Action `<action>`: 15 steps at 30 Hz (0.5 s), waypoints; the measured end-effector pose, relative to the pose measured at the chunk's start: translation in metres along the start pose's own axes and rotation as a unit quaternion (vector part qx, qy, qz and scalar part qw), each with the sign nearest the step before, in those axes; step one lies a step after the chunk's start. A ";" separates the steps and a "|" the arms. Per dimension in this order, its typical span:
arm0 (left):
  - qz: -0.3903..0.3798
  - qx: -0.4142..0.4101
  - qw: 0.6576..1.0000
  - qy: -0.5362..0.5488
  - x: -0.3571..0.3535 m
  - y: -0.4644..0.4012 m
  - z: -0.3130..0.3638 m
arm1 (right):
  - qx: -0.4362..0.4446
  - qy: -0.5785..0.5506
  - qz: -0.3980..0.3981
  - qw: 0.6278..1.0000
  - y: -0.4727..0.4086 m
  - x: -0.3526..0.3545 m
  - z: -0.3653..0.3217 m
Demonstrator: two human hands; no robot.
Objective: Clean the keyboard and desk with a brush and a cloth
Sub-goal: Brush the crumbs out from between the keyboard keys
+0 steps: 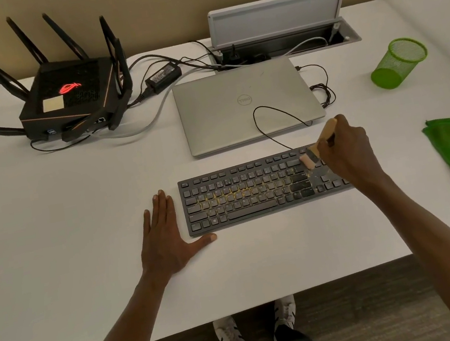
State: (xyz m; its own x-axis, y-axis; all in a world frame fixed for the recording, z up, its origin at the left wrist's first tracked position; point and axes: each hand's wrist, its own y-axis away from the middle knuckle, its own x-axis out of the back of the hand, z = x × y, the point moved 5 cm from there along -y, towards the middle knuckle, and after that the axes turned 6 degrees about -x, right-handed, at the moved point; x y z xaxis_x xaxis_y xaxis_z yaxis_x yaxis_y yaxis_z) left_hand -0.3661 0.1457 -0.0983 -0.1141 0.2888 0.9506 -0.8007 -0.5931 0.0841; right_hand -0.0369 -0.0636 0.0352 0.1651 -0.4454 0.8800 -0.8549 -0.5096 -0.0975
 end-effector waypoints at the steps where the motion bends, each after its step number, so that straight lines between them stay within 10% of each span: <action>1: 0.000 0.000 1.000 -0.002 0.000 0.000 0.000 | -0.005 -0.004 0.007 1.000 -0.001 0.002 -0.001; 15: 0.001 -0.001 1.000 -0.002 -0.001 0.000 0.000 | 0.051 -0.001 -0.010 0.999 -0.008 0.001 -0.013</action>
State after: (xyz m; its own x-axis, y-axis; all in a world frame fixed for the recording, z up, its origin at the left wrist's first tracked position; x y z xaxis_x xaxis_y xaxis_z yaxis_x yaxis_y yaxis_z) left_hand -0.3663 0.1458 -0.0992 -0.1146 0.2845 0.9518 -0.8015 -0.5925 0.0807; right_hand -0.0361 -0.0502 0.0427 0.1819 -0.4360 0.8814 -0.7969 -0.5905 -0.1276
